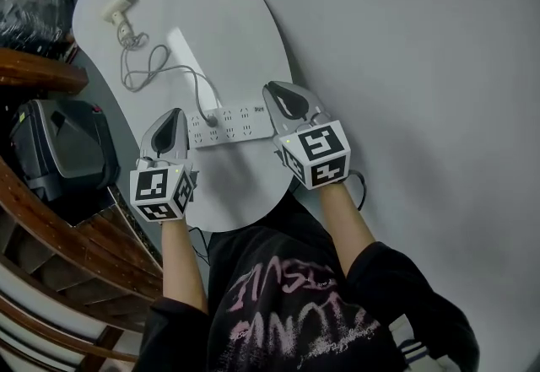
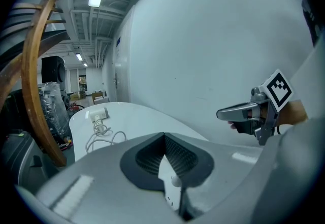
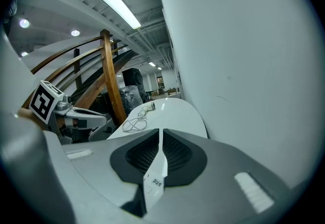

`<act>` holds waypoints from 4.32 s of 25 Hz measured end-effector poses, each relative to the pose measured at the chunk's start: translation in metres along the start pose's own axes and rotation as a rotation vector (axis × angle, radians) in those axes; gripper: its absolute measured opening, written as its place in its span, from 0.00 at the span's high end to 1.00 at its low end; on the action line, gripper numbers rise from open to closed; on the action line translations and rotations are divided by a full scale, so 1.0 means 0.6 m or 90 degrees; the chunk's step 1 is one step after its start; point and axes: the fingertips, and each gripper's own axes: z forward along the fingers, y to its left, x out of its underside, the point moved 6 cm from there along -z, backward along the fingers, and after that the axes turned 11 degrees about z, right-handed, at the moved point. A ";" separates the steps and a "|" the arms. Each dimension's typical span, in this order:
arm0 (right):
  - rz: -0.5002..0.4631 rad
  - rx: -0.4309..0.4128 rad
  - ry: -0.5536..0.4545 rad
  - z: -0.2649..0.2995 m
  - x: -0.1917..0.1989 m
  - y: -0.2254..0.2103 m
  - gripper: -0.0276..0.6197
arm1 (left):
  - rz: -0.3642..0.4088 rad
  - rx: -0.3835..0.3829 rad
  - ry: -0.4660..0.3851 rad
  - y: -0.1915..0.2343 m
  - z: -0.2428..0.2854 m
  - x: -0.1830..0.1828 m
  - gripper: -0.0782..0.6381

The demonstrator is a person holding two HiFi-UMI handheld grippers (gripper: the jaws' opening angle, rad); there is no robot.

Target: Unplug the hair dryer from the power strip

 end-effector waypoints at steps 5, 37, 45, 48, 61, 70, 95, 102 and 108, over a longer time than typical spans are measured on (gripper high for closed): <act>-0.005 -0.019 0.016 0.007 0.007 0.012 0.91 | -0.003 -0.014 0.003 0.004 -0.014 0.002 0.89; -0.008 0.049 0.050 0.028 0.053 0.072 0.87 | -0.014 0.080 -0.030 0.049 0.004 0.038 0.89; -0.001 0.063 0.059 0.032 0.061 0.059 0.87 | -0.020 0.098 -0.024 0.034 0.017 0.049 0.89; 0.002 0.061 0.067 0.036 0.069 0.059 0.87 | -0.024 0.102 -0.017 0.031 0.021 0.058 0.89; 0.014 0.059 0.128 0.054 0.145 0.060 0.87 | -0.050 0.129 0.025 0.007 0.034 0.130 0.89; 0.016 0.065 0.153 0.058 0.176 0.068 0.86 | -0.060 0.149 0.039 0.002 0.032 0.157 0.89; -0.039 0.084 0.240 0.093 0.185 0.068 0.71 | -0.055 0.185 0.038 -0.018 0.038 0.160 0.89; -0.059 0.087 0.268 0.099 0.183 0.072 0.70 | -0.051 0.193 0.038 -0.023 0.041 0.153 0.89; -0.069 0.101 0.280 0.104 0.186 0.071 0.70 | -0.041 0.199 0.038 -0.023 0.046 0.154 0.89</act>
